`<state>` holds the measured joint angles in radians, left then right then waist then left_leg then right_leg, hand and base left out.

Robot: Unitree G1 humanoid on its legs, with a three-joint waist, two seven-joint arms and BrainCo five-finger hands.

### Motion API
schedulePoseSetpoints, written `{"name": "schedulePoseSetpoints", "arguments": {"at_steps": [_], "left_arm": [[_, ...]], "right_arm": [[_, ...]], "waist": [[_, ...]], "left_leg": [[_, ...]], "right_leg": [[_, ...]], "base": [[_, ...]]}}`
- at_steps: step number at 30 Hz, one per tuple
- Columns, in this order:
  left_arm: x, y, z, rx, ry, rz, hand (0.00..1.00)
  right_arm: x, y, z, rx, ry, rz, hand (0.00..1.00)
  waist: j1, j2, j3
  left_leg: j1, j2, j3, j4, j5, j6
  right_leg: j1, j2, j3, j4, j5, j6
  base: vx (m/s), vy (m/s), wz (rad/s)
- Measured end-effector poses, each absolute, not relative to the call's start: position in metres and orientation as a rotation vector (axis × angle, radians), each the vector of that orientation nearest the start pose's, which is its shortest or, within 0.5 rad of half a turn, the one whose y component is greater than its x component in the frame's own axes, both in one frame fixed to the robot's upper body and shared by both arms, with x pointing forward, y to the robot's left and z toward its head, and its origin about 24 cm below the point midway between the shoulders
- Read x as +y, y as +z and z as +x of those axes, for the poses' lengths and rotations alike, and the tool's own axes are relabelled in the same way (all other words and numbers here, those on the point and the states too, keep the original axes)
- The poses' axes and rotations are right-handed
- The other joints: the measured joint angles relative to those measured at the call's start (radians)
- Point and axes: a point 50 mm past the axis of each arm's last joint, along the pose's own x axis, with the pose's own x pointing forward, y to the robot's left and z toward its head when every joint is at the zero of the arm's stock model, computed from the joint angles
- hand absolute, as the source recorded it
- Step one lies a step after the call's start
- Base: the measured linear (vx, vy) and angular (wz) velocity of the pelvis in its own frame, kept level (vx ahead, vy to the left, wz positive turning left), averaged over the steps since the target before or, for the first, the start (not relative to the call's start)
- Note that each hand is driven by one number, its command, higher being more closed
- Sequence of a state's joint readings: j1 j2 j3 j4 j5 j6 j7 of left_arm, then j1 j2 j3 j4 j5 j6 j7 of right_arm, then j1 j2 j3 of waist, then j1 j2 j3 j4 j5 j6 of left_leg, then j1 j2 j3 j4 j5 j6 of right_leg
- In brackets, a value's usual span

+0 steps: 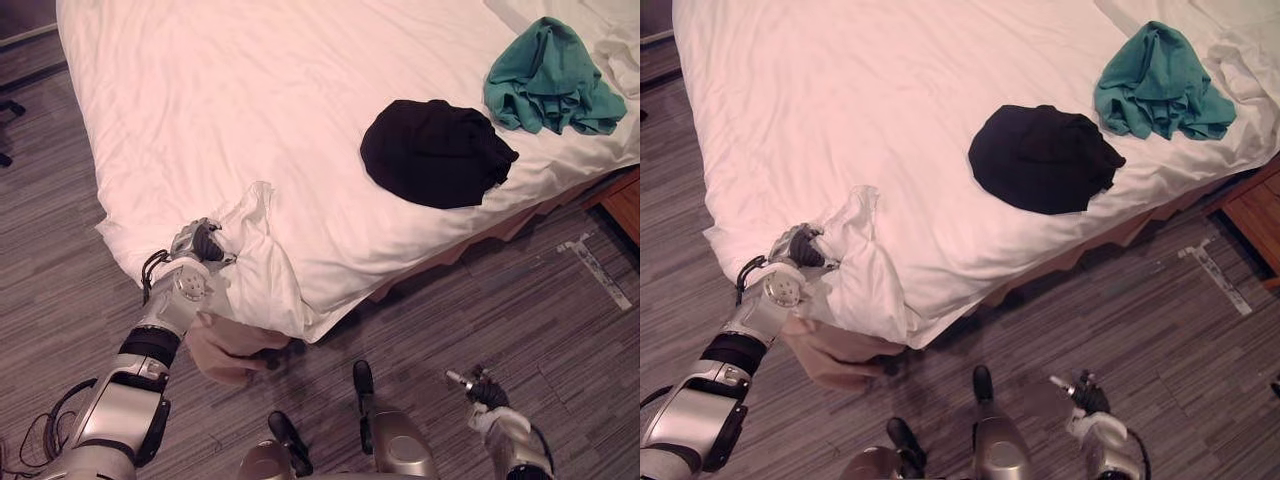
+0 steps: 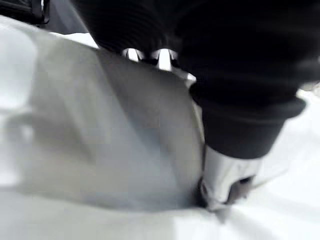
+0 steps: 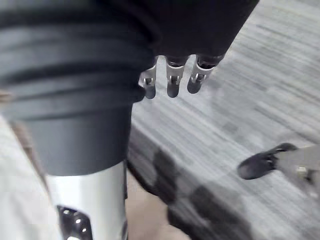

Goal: Tidy the bed and pick cloth on bed and put in laundry

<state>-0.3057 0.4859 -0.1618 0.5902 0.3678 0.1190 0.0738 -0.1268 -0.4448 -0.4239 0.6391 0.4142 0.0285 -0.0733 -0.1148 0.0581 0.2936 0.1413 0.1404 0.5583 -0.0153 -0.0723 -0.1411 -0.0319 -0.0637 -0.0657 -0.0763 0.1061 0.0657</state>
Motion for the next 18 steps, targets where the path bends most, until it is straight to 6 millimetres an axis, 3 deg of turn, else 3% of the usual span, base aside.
{"name": "schedulePoseSetpoints", "arguments": {"at_steps": [1,2,5,9,10,13,16,18], "left_arm": [[0.263,-0.002,0.285,0.425,0.061,0.883,1.0],[0.272,-0.015,0.27,0.49,0.085,0.831,0.0],[0.301,-0.044,0.232,0.666,0.196,0.703,0.0],[0.319,-0.06,0.204,0.747,0.344,0.562,0.0],[0.321,-0.062,0.2,0.754,0.384,0.529,0.0],[0.329,-0.073,0.178,0.797,0.499,0.449,0.0],[0.334,-0.087,0.15,0.881,0.557,0.387,0.0],[0.341,-0.1,0.114,0.986,0.634,0.317,0.0]], "right_arm": [[-0.365,0.005,0.223,0.294,-0.676,0.116,0.0],[-0.369,0.018,0.229,0.26,-0.674,0.09,0.0],[-0.361,0.044,0.25,0.194,-0.599,0.03,0.0],[-0.333,0.079,0.281,0.103,-0.409,-0.083,0.0],[-0.322,0.088,0.291,0.082,-0.339,-0.112,1.0],[-0.286,0.105,0.317,0.044,-0.11,-0.181,1.0],[-0.267,0.113,0.327,0.04,0.038,-0.219,1.0],[-0.252,0.118,0.334,0.045,0.152,-0.256,1.0]], "waist": [[0.002,0.005,-0.006],[0.003,0.012,-0.01],[0.016,0.012,-0.046],[0.054,0.001,-0.097],[0.061,-0.006,-0.104],[0.075,-0.029,-0.118],[0.092,-0.039,-0.123],[0.12,-0.039,-0.123]], "left_leg": [[-0.001,0.001,-0.008,-0.001,0.0,0.0],[0.001,0.003,-0.023,-0.001,0.001,0.0],[0.002,0.009,-0.048,0.0,0.003,-0.003],[0.002,0.008,-0.076,0.0,0.005,-0.003],[0.005,0.007,-0.086,0.0,0.006,-0.001],[0.006,0.004,-0.116,-0.001,0.01,0.001],[-0.001,-0.002,-0.142,-0.005,0.018,0.007],[-0.009,-0.012,-0.167,-0.024,0.035,0.013]], "right_leg": [[0.003,0.0,-0.01,-0.002,0.0,0.0],[0.015,0.001,-0.028,-0.006,0.0,0.0],[0.029,0.006,-0.055,-0.012,0.0,0.0],[0.039,0.004,-0.093,-0.012,0.0,-0.001],[0.049,0.001,-0.103,-0.013,0.0,-0.001],[0.069,-0.005,-0.146,-0.013,-0.002,-0.004],[0.069,-0.012,-0.17,-0.013,-0.003,-0.005],[0.068,-0.02,-0.194,-0.013,-0.003,-0.005]], "base": [[-0.01,-0.027,0.25],[-0.01,-0.028,0.28],[-0.01,-0.03,0.2],[-0.03,-0.028,0.14],[-0.04,0.001,0.29],[-0.06,-0.002,0.23],[-0.02,-0.007,0.26],[-0.03,0.009,0.35]]}}
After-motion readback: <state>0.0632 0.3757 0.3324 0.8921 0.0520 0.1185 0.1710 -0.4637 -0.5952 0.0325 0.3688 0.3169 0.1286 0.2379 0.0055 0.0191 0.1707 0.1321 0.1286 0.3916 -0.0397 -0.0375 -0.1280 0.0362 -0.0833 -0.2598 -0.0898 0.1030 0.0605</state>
